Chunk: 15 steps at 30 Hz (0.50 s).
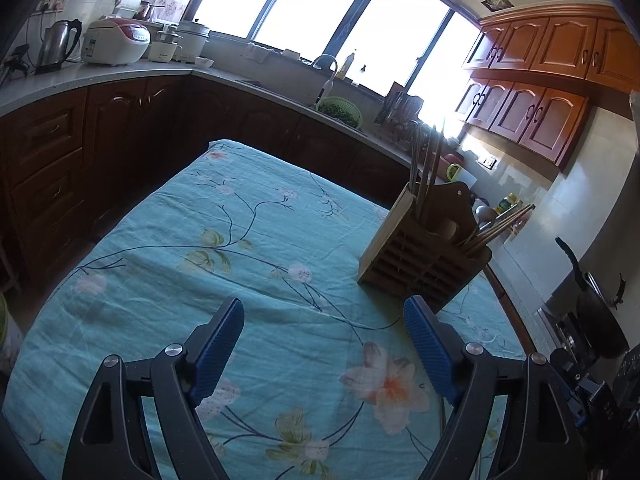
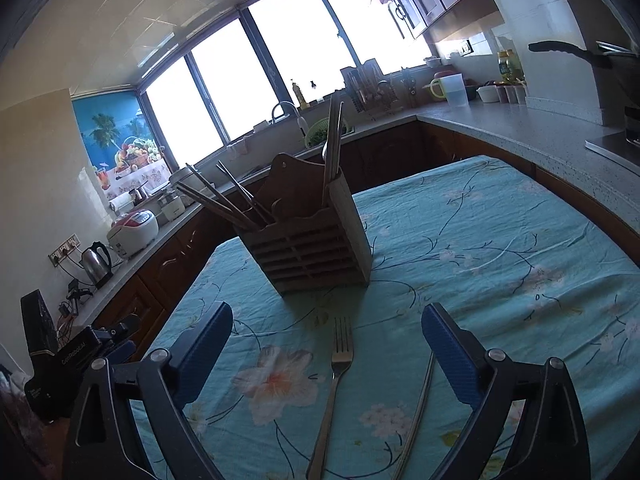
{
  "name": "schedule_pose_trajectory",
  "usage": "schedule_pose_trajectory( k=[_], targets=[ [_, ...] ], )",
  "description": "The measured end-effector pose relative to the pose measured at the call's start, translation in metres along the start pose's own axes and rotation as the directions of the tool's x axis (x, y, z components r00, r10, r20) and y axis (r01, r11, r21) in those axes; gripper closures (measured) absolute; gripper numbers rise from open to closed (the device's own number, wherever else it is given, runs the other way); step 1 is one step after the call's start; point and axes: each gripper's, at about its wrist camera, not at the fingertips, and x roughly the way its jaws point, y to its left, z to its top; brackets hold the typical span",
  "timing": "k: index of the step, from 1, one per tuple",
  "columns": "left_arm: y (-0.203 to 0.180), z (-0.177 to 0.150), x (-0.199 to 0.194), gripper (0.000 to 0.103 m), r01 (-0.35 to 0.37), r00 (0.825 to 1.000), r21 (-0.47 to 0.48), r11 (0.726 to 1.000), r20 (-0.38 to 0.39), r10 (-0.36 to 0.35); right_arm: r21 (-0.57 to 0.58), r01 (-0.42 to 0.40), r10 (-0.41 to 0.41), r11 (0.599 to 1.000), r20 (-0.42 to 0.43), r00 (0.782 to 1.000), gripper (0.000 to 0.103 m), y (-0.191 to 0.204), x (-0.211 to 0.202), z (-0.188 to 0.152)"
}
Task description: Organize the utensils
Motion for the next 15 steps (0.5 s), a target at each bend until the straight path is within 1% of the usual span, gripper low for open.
schedule_pose_trajectory(
  k=[5, 9, 12, 15],
  targets=[
    [0.0, -0.015, -0.021, 0.021, -0.012, 1.0, 0.037, 0.999, 0.011, 0.012, -0.043, 0.006, -0.006, 0.999, -0.003, 1.0, 0.006, 0.005, -0.017, -0.02],
    [-0.003, -0.03, -0.035, 0.021, -0.006, 1.0, 0.076, 0.997, -0.01, 0.007, -0.099, 0.027, -0.025, 0.995, 0.023, 0.999, 0.006, 0.012, -0.034, -0.028],
    [-0.008, -0.039, -0.051, 0.021, -0.008, 1.0, 0.109, 0.994, -0.013, 0.01, -0.151, 0.049, -0.039, 0.987, 0.07, 0.997, 0.006, 0.018, -0.051, -0.03],
    [-0.018, -0.044, -0.07, 0.02, -0.013, 1.0, 0.153, 0.988, 0.012, 0.012, -0.204, 0.075, -0.045, 0.976, 0.145, 0.988, 0.003, 0.026, -0.072, -0.031]
  ],
)
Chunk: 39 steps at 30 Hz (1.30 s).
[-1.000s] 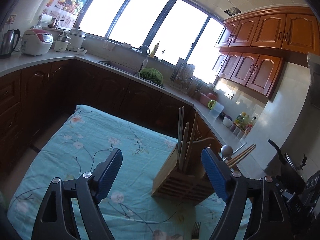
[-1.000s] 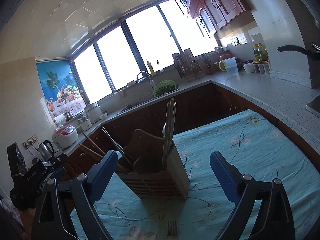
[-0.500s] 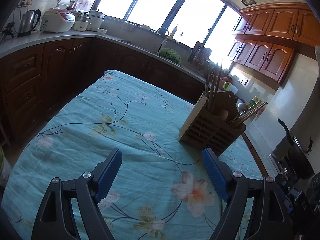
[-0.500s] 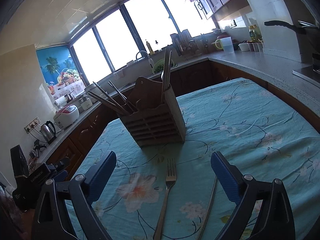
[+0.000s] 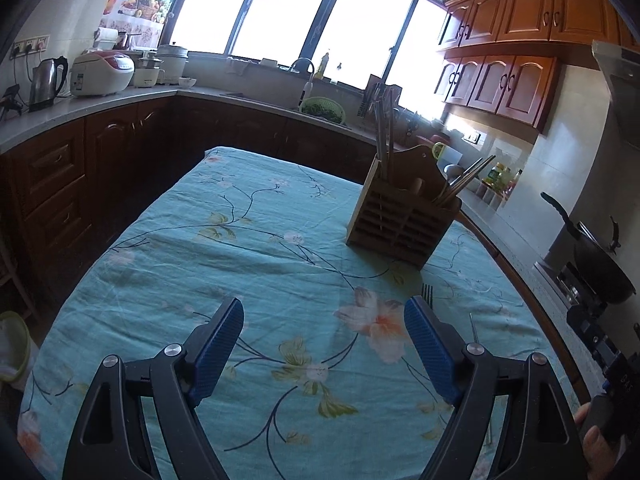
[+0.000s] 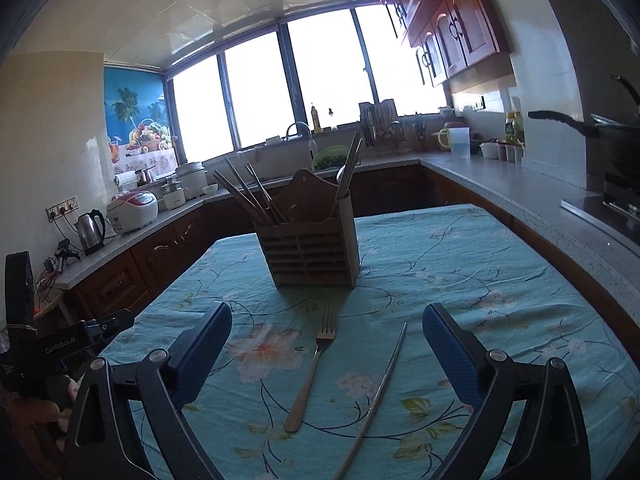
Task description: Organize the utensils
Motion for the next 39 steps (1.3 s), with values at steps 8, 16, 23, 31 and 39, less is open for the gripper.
schedule_pose_trajectory(
  k=[8, 16, 23, 31, 39],
  targets=[
    [-0.024, -0.037, -0.056, 0.001, -0.127, 0.974, 0.152, 0.98, 0.206, 0.095, -0.106, 0.051, -0.03, 0.993, 0.193, 0.981, 0.0, 0.015, -0.053, -0.015],
    [-0.035, -0.073, -0.065, 0.001, -0.163, 0.974, 0.224, 0.961, 0.192, 0.121, -0.101, 0.053, -0.039, 0.993, 0.139, 0.99, 0.0, 0.01, -0.058, -0.046],
    [-0.038, -0.069, -0.062, 0.001, -0.189, 0.973, 0.234, 0.954, 0.173, 0.15, -0.091, 0.092, -0.081, 0.992, 0.112, 0.99, 0.0, 0.001, -0.056, -0.057],
    [-0.036, -0.068, -0.059, 0.001, -0.205, 0.972, 0.235, 0.95, 0.166, 0.168, -0.084, 0.102, -0.092, 0.991, 0.112, 0.989, 0.0, -0.007, -0.057, -0.061],
    [-0.034, -0.072, -0.058, 0.001, -0.214, 0.968, 0.241, 0.947, 0.181, 0.173, -0.087, 0.107, -0.096, 0.99, 0.12, 0.988, 0.0, -0.006, -0.058, -0.063]
  ],
)
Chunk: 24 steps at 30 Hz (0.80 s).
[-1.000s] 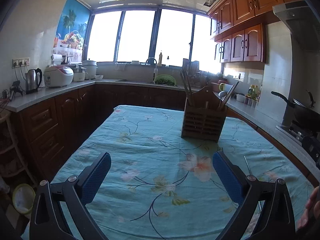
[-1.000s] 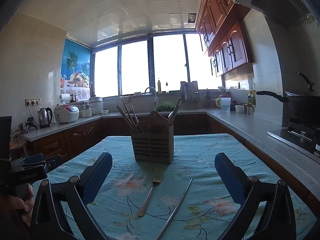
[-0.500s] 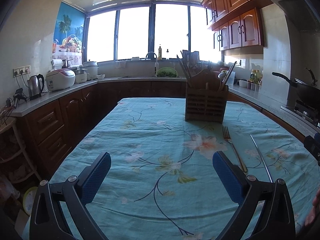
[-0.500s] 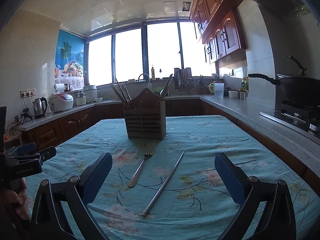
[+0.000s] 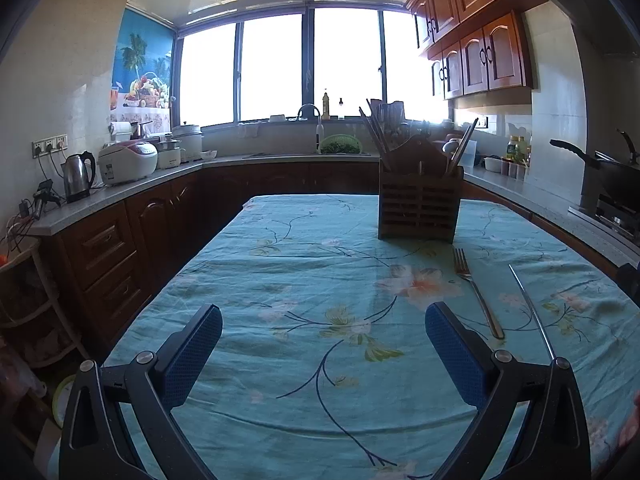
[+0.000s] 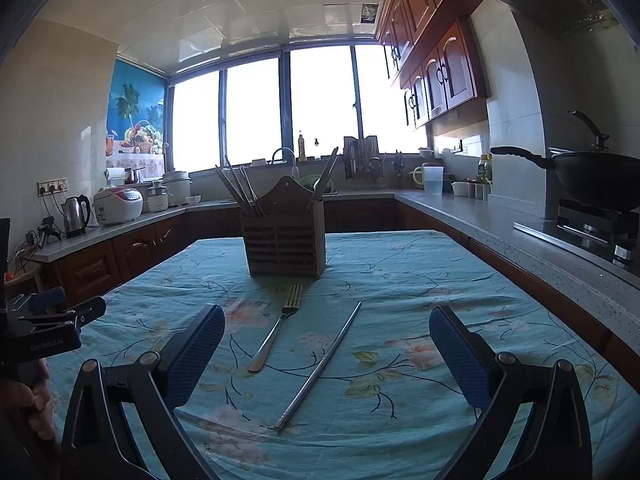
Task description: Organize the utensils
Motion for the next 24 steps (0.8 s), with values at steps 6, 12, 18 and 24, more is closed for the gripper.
schedule_pose_trajectory(
  k=[6, 12, 18, 24],
  targets=[
    [0.0, -0.006, 0.0, 0.001, -0.004, 1.0, 0.004, 1.0, 0.014, 0.004, -0.008, -0.002, 0.002, 1.0, 0.013, 1.0, 0.0, 0.001, -0.001, -0.001],
    [0.001, -0.008, -0.001, 0.001, -0.004, 1.0, 0.003, 1.0, 0.028, 0.004, -0.023, -0.006, 0.007, 1.0, 0.03, 1.0, 0.0, 0.004, -0.005, -0.003],
    [0.0, -0.01, -0.003, 0.001, -0.006, 0.999, 0.003, 1.0, 0.04, 0.006, -0.02, -0.012, 0.013, 1.0, 0.044, 0.999, 0.0, 0.003, -0.008, -0.003],
    [-0.002, -0.012, -0.007, 0.001, -0.007, 0.998, 0.005, 1.0, 0.068, 0.007, -0.021, -0.017, 0.018, 1.0, 0.052, 0.998, 0.0, 0.004, -0.009, -0.002]
  ],
)
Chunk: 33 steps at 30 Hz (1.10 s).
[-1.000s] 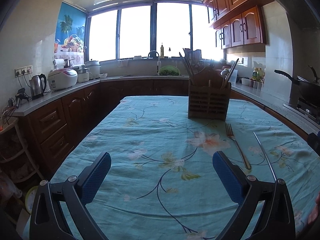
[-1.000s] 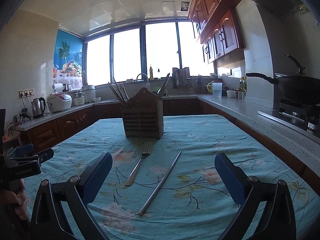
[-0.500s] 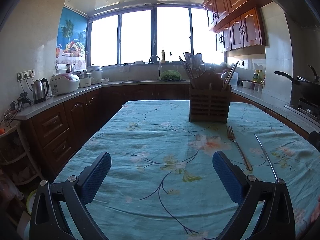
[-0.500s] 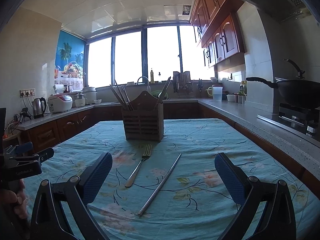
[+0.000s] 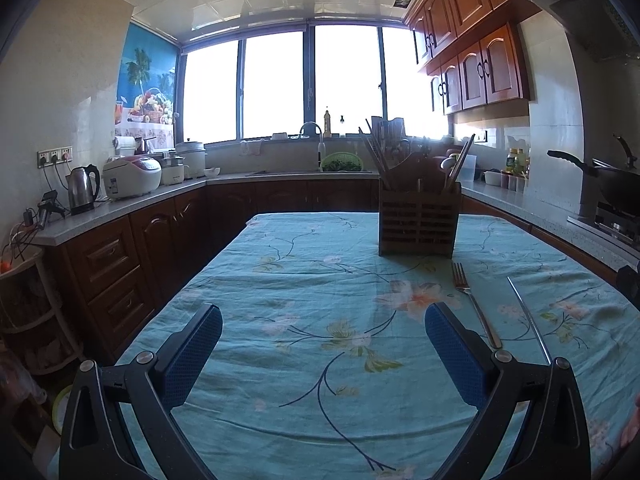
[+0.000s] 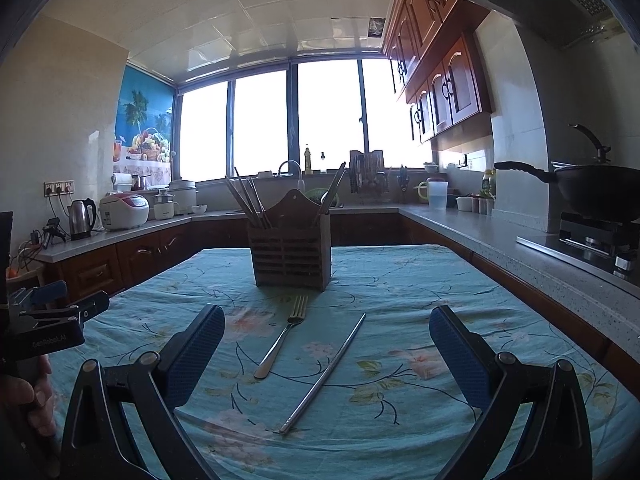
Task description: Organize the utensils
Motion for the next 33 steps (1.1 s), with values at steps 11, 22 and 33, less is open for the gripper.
schedule_pose_trajectory(
  k=[11, 22, 33],
  targets=[
    [-0.006, -0.002, 0.0, 0.001, -0.008, 1.0, 0.016, 1.0, 0.007, 0.008, 0.002, -0.002, 0.002, 1.0, 0.002, 1.0, 0.0, 0.001, 0.0, 0.001],
    [-0.014, 0.0, -0.001, 0.001, -0.01, 1.0, 0.043, 0.999, 0.001, 0.01, 0.006, 0.0, 0.0, 1.0, 0.007, 1.0, 0.0, 0.002, 0.0, 0.001],
    [-0.018, 0.0, -0.001, 0.001, -0.016, 1.0, 0.035, 0.999, -0.002, 0.016, 0.008, 0.001, -0.001, 1.0, 0.006, 1.0, 0.0, 0.002, 0.0, 0.001]
  ],
)
